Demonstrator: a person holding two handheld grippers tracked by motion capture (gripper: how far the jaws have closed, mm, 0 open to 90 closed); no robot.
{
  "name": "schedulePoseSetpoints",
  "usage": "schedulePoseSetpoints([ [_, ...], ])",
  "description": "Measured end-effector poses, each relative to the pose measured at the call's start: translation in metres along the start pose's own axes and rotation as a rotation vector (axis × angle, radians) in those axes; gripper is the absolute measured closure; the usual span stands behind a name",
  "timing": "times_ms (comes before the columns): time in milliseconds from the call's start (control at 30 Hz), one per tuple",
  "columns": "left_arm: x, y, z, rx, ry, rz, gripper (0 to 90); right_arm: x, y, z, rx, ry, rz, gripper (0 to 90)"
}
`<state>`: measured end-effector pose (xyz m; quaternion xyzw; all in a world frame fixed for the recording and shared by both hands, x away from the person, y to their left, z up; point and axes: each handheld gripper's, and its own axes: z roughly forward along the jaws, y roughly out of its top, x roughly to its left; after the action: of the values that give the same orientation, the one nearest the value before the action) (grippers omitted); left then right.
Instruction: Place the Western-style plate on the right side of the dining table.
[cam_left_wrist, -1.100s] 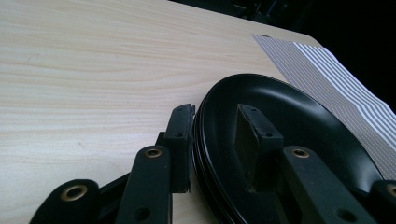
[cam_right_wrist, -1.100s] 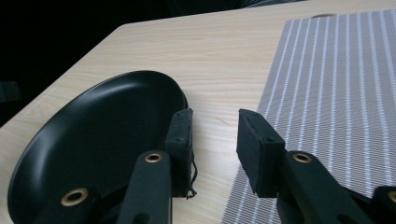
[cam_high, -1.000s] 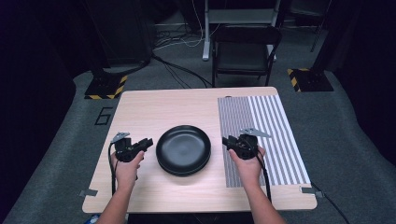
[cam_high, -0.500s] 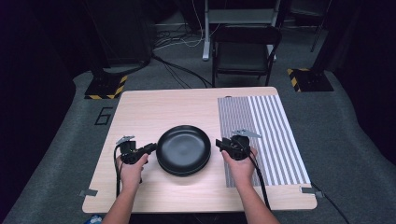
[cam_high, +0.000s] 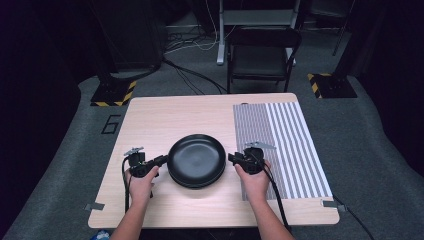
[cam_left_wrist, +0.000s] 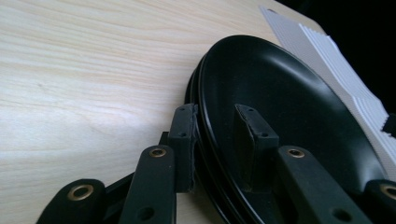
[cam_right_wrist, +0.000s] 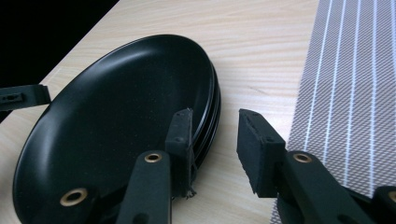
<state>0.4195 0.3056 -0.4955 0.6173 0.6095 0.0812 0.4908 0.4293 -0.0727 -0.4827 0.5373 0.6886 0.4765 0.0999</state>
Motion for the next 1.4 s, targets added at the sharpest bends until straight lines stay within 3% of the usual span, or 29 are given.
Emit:
schedulePoseSetpoints([
  [300,0.001,-0.006,0.004,0.007,-0.019,-0.008,74.5,0.003,-0.003,0.003,-0.005,-0.011,0.008,68.5],
  [433,0.001,-0.009,0.004,-0.007,-0.023,-0.031,76.4,0.003,-0.005,0.007,-0.005,-0.016,0.027,68.5],
  [567,0.0,-0.011,0.003,-0.015,-0.023,-0.026,77.0,0.005,-0.006,0.011,-0.008,-0.006,0.057,68.9],
  [733,0.004,-0.01,0.003,-0.016,-0.058,-0.048,75.0,0.005,-0.007,0.015,-0.004,-0.008,0.068,70.0],
  [1033,0.008,-0.01,0.004,-0.014,-0.056,-0.058,80.3,0.008,-0.01,0.023,0.025,0.049,0.139,73.3],
  [1233,0.005,-0.011,0.004,-0.024,-0.041,-0.044,78.8,0.008,-0.01,0.022,0.03,0.045,0.149,74.1],
  [1400,0.004,-0.012,0.004,-0.033,-0.029,-0.065,81.0,0.006,-0.013,0.022,0.018,0.054,0.179,76.6],
])
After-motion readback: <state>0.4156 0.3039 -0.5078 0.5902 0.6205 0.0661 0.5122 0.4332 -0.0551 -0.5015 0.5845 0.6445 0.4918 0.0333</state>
